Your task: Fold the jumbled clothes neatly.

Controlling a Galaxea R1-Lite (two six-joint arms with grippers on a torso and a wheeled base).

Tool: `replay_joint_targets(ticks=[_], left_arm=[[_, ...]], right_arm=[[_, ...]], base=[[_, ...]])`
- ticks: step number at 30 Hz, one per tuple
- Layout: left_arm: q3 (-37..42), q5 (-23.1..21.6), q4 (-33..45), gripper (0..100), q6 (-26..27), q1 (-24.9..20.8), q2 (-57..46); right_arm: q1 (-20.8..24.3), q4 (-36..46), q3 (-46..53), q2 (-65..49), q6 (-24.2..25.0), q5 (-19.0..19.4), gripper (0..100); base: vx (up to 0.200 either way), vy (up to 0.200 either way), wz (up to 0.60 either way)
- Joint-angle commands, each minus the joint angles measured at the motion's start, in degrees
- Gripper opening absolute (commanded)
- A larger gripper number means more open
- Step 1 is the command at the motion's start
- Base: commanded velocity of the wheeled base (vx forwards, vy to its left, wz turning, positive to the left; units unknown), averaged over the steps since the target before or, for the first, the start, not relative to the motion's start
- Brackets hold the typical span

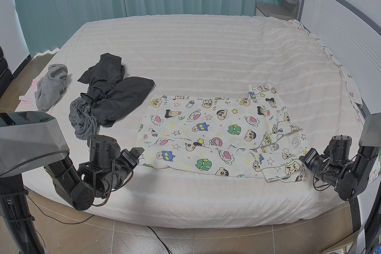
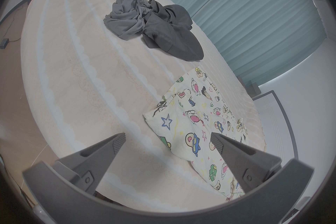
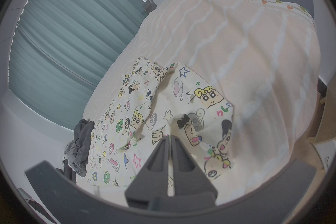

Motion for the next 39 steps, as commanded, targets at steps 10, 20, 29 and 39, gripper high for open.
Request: replay_joint_targets(ticks=[10,20,29,39], left_arm=[[0.0,0.1,0.0,100,0.0,0.0,0.0],[0.0,0.1,0.0,100,0.0,-0.1,0.1],[0.1,0.1,0.0,100,0.0,-0.1,0.0],[0.1,0.0,0.0,100,0.0,-0.1,0.0]], right_arm=[[-0.3,-2.3,4.5,2.6,0.8,-0.8,0],[0.1,-5.9,7.2,3.3,2.4,-3.4,0],[0.4,-6.2,8.4,3.3,3.0,-3.5,100],[0.3,-14.4,11.6,-3.3,1.3,-4.3,100]], base=[[0.0,0.0,0.0],[0.0,0.0,0.0],[0.0,0.0,0.0],[0.0,0.0,0.0]])
